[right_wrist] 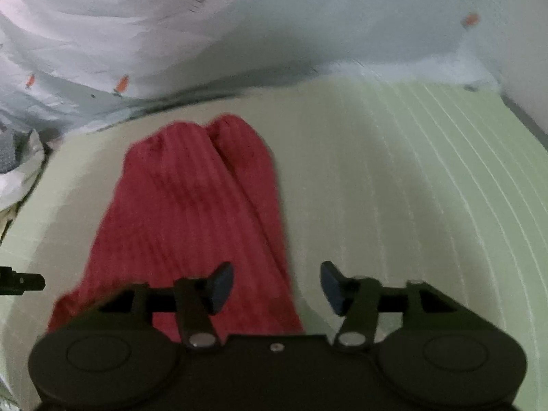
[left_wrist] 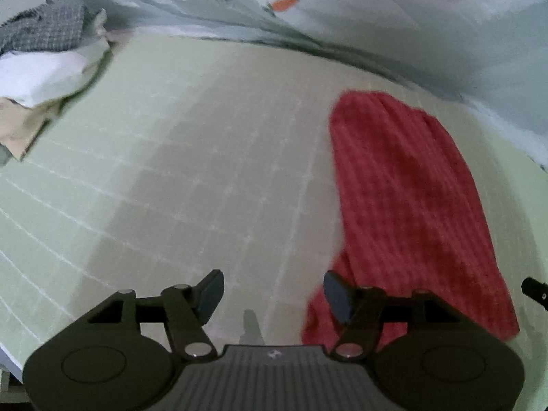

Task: Fold clothes
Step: 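Grasp the folded shorts' waistband with the right gripper and fold toward the hem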

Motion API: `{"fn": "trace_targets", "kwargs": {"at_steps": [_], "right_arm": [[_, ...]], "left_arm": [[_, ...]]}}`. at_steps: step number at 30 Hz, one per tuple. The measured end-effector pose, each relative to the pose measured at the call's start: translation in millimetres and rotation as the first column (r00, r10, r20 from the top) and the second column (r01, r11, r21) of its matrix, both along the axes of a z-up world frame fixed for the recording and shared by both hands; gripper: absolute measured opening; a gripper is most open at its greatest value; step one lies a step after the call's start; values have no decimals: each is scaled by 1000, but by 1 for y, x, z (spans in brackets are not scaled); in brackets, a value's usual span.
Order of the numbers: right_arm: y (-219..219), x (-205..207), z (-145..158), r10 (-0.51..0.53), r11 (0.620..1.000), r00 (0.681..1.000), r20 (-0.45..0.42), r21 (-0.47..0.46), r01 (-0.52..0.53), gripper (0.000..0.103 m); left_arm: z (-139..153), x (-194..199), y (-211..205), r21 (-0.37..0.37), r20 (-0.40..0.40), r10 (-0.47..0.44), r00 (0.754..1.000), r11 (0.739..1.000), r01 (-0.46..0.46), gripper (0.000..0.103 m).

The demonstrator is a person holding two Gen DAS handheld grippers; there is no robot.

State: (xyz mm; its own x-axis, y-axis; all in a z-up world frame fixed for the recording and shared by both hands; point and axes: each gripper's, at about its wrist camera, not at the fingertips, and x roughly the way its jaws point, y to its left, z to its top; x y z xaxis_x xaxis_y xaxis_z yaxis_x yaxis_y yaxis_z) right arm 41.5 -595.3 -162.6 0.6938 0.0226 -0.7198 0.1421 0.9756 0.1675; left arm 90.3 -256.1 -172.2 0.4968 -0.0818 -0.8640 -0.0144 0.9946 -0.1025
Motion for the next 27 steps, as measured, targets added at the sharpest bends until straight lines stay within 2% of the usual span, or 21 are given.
{"fn": "trace_targets", "kwargs": {"at_steps": [2, 3, 5, 7, 13, 15, 21, 22, 24, 27], "right_arm": [[8, 19, 5, 41, 999, 999, 33, -10, -41, 80], [13, 27, 7, 63, 998, 997, 50, -14, -62, 83], [21, 47, 10, 111, 994, 991, 72, -24, -110, 96], [27, 67, 11, 154, 988, 985, 81, -19, -153, 98], [33, 121, 6, 164, 986, 985, 61, -47, -161, 100], [31, 143, 0, 172, 985, 984, 42, -40, -170, 94], [39, 201, -12, 261, 965, 964, 45, -26, -260, 64], [41, 212, -14, 280, 960, 959, 49, -9, -280, 54], [45, 230, -18, 298, 954, 953, 53, 23, -299, 50], [55, 249, -26, 326, 945, 944, 52, 10, -327, 49]], "left_arm": [[6, 8, 6, 8, 23, 21, 1000, 1000, -22, 71], [10, 12, 9, 12, 34, 32, 999, 999, -33, 71], [10, 22, 10, 15, 39, 43, 998, 999, -44, 71], [6, 35, 8, 15, 29, 45, 999, 999, -45, 71], [-6, 74, 2, 14, -1, 50, 999, 999, -50, 71], [-11, 87, 0, 14, -11, 52, 999, 999, -52, 72], [-34, 128, -12, 34, -43, 49, 998, 998, -48, 72], [-37, 134, -15, 34, -43, 49, 998, 998, -48, 72], [-41, 147, -19, 31, -49, 51, 998, 998, -50, 72], [-45, 163, -29, 37, -45, 35, 998, 999, -33, 72]]}}
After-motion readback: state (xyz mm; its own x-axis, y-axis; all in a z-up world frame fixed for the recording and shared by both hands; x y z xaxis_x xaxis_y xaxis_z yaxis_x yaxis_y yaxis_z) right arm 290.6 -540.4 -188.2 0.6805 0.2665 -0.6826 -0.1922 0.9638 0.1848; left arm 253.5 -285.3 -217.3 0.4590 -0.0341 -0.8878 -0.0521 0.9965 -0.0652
